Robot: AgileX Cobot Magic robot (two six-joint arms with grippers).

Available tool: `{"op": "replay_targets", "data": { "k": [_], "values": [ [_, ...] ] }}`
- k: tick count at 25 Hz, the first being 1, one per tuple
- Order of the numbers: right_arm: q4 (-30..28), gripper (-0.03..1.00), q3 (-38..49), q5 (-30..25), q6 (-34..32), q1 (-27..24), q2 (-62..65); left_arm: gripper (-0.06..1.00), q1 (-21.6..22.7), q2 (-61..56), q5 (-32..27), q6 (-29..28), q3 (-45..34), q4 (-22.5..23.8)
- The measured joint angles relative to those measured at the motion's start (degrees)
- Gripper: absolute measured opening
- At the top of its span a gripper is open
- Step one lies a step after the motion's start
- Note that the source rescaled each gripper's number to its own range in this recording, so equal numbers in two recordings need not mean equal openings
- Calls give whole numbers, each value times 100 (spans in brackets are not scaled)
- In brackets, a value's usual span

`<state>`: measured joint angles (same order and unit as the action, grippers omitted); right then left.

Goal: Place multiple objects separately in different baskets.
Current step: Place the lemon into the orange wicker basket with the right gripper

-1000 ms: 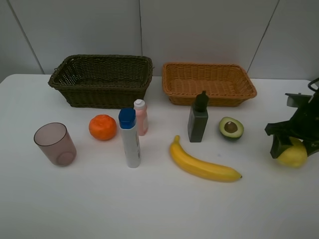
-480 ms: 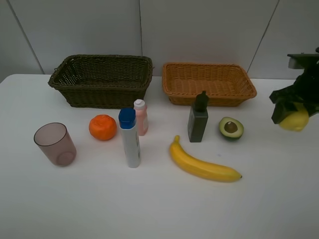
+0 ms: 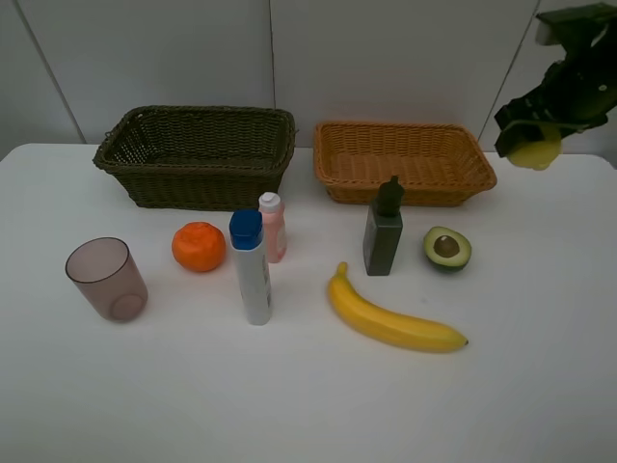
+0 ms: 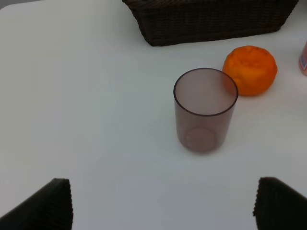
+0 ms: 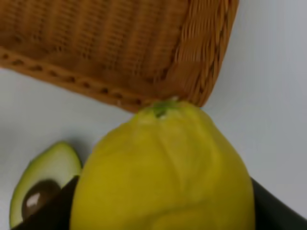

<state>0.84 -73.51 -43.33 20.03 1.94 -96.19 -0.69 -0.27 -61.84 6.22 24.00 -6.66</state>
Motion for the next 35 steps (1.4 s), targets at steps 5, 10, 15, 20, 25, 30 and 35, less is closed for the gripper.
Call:
{"op": "replay_targets", "data": {
  "k": [5,10,15,20,25,30,35],
  "values": [
    [6,40,-360,553,110,205,-414,100,0,0,0,0,0,0],
    [12,40,-740,1074,355,478,-1031,100,0,0,0,0,0,0],
    [80,40,-1094,1400,438,601,-1638,100,0,0,0,0,0,0],
    [147,40,-1279,1695,483,620,-2078,100,0,0,0,0,0,0],
    [207,40,-1320,1926,488,620,-2331,100,0,0,0,0,0,0],
    [212,40,-1332,2024,494,620,-2367,100,0,0,0,0,0,0],
    [212,40,-1332,2040,494,620,-2367,100,0,0,0,0,0,0]
  ]
}}
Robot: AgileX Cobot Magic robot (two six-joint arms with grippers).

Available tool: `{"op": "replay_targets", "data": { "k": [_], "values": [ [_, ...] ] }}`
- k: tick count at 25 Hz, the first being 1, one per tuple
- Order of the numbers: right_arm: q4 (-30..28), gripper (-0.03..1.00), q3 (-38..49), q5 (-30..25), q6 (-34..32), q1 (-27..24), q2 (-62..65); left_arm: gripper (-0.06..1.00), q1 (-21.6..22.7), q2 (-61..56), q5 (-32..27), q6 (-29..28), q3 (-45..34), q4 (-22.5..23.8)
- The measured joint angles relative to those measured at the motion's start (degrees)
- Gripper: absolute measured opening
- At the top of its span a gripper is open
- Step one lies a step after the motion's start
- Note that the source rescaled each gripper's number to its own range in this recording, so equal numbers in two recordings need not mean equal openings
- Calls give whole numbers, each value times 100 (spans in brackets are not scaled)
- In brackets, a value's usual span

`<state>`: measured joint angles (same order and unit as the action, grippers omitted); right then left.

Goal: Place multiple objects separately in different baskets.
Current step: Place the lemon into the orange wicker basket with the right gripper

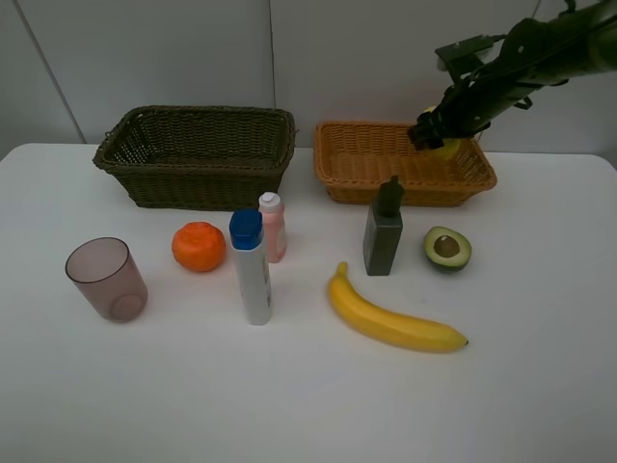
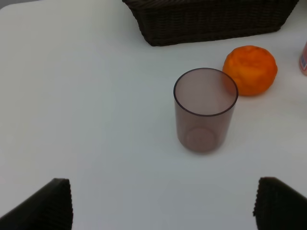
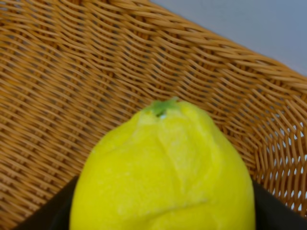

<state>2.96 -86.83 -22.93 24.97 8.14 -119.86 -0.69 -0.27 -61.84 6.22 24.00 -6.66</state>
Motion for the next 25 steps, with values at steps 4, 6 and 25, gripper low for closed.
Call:
{"op": "replay_targets", "data": {
  "k": [4,6,25],
  "values": [
    [80,58,-6,0,0,0,0,100,0,0,0,0,0,0],
    [214,83,-6,0,0,0,0,100,0,0,0,0,0,0],
    [402,99,-6,-41,0,0,0,100,0,0,0,0,0,0]
  ]
}}
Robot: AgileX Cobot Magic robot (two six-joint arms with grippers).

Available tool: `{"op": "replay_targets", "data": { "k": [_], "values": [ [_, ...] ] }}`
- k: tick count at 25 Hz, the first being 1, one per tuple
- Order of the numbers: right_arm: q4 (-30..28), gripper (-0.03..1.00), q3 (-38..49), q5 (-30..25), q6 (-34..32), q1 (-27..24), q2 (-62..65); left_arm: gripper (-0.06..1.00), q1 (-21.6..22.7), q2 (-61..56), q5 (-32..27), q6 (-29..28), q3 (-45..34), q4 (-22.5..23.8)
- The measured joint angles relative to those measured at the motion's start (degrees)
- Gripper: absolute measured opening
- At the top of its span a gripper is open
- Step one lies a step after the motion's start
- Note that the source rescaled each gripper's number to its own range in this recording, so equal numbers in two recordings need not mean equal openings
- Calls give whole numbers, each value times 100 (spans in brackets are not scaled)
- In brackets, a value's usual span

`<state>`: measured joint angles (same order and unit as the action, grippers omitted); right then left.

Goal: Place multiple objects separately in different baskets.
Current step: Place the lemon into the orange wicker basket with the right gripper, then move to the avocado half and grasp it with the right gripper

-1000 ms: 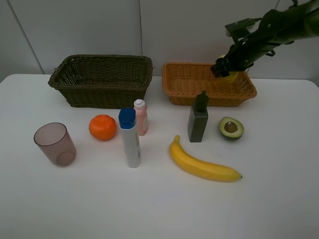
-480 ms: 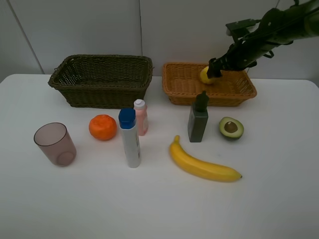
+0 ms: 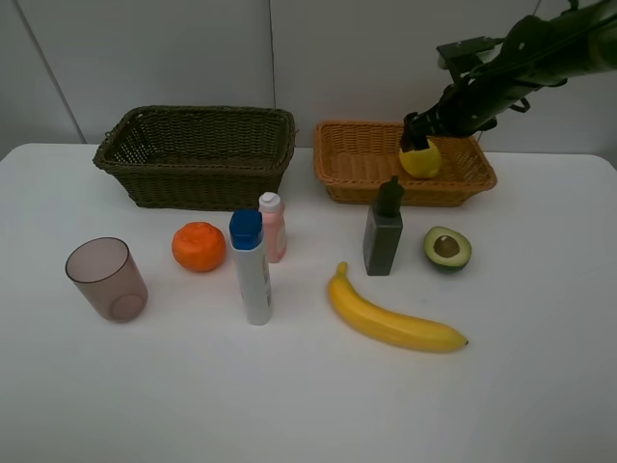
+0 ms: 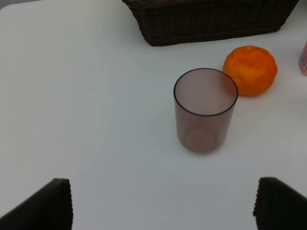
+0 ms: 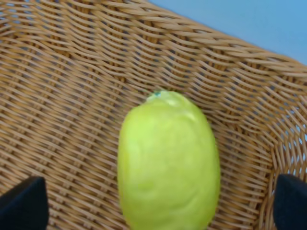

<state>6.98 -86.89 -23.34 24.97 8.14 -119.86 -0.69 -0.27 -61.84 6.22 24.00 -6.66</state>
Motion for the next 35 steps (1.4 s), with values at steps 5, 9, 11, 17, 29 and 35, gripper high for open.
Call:
{"op": "replay_targets", "data": {
  "k": [5,9,11,17,29,35],
  "values": [
    [-63,99,0,-113,0,27,80,100,0,0,0,0,0,0],
    [-167,99,88,-231,0,117,406,100,0,0,0,0,0,0],
    [-167,99,221,-258,0,137,614,100,0,0,0,0,0,0],
    [-500,99,1064,-313,-4,183,1351,100,0,0,0,0,0,0],
    [-897,99,2365,-869,-57,183,2134,100,0,0,0,0,0,0],
    [-810,99,2796,-774,-297,183,2137,100,0,0,0,0,0,0]
  ]
}}
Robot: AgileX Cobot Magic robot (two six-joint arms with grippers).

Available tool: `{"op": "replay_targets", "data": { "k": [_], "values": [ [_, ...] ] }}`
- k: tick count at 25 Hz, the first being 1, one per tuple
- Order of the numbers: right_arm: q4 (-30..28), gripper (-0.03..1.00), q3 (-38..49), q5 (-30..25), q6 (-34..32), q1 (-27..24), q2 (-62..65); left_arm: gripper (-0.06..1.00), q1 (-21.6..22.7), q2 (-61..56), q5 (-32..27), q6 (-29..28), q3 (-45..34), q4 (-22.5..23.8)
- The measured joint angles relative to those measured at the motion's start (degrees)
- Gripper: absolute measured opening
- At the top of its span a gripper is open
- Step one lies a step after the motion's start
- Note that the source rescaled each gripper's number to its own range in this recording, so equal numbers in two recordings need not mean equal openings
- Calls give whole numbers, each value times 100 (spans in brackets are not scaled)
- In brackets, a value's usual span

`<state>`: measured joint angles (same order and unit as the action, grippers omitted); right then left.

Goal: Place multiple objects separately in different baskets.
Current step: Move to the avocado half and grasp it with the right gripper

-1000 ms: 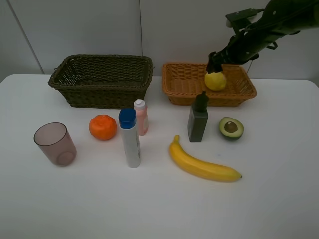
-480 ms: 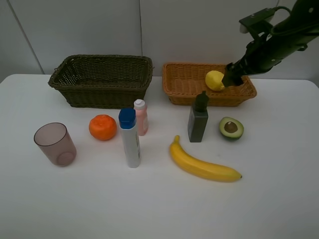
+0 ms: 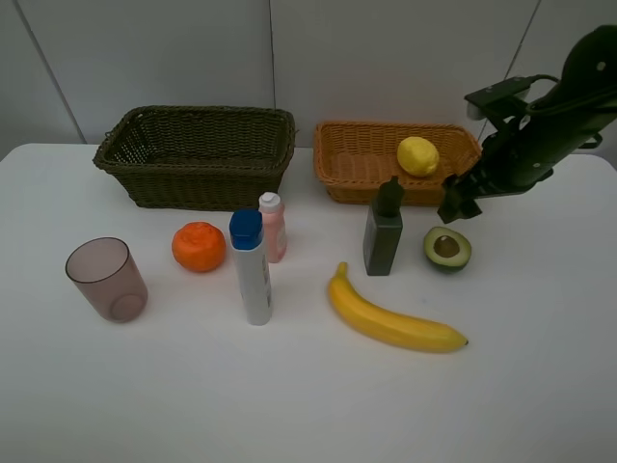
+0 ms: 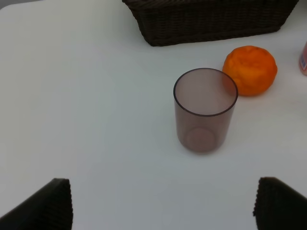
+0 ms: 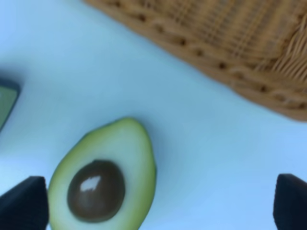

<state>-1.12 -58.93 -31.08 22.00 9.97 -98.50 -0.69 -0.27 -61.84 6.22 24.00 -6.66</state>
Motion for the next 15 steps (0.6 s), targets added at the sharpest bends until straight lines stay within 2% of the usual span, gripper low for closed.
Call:
{"op": "replay_targets", "data": {
  "k": [7,15],
  "values": [
    [480,99,61,113,-32,0,-381,100,0,0,0,0,0,0],
    [740,99,61,251,-39,0,-903,100,0,0,0,0,0,0]
  ]
}}
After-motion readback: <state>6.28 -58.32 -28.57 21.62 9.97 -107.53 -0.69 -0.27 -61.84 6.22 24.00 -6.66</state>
